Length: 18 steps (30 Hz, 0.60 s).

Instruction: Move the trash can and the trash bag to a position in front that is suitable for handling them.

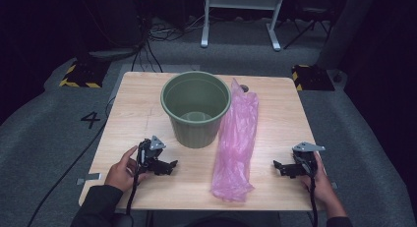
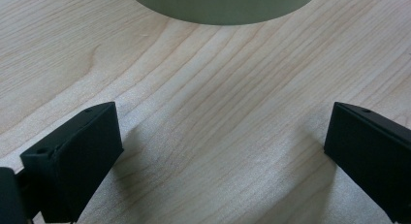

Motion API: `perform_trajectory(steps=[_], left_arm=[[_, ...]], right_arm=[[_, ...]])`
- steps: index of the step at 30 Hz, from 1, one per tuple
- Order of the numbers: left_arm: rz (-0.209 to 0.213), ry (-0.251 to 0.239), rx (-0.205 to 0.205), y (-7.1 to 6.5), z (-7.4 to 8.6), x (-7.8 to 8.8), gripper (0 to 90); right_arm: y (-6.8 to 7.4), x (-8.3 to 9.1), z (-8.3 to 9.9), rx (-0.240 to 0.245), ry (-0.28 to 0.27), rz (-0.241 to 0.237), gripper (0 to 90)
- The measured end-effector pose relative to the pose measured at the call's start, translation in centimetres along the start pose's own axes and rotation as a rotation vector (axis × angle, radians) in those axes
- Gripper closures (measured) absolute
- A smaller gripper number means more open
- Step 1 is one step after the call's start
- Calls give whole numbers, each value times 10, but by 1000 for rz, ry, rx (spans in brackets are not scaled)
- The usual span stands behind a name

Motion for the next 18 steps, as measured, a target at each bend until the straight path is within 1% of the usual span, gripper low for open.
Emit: perform_trajectory(steps=[2, 3, 4, 5, 7, 8, 10, 11, 12, 13, 14, 15, 16, 18], left_arm=[[0, -1, 1, 0, 0, 0, 0], [1, -1, 2, 0, 0, 0, 0], [1, -1, 2, 0, 0, 0, 0], [-3, 0, 6, 0, 0, 0, 0], [-5, 0, 20, -2, 1, 0, 0], [-8, 3, 11, -1, 1, 1, 1], [-11, 0, 11, -1, 2, 2, 2], [-6, -2, 4, -1, 2, 2, 3], [-2, -1, 3, -1, 2, 2, 2], [0, 0, 4, -1, 3, 3, 2], [0, -2, 2, -1, 3, 3, 2], [0, -2, 0, -1, 4, 4, 2], [5, -2, -1, -2, 5, 5, 2], [15, -6, -3, -3, 6, 6, 2]], right_arm=[[0, 0, 0, 5, 0, -3, 8], [1, 1, 1, 9, -3, -6, 25], [3, 2, 1, 37, -18, -8, 48], [5, 3, 1, 54, -30, -3, 54], [9, 4, 2, 87, -53, 4, 98], [11, 5, 3, 102, -60, 2, 109], [11, 5, 2, 101, -56, -3, 108], [10, 5, 2, 97, -53, -6, 109], [9, 5, 1, 95, -44, -2, 139], [9, 6, 1, 85, -47, 3, 190], [9, 7, 1, 74, -51, -6, 193], [10, 9, 0, 78, -54, -31, 155], [12, 10, 0, 89, -57, -56, 165], [16, 13, -2, 115, -72, -76, 174]])
Point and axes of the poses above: each handheld gripper's, and its own axes: x roughly backward along the jaws, z roughly out of its underside, y roughly to its left, the point moved 4 cm from there along -x, roughly forward along the jaws, and after that the axes turned 14 degrees about -x, right-handed, at the moved point
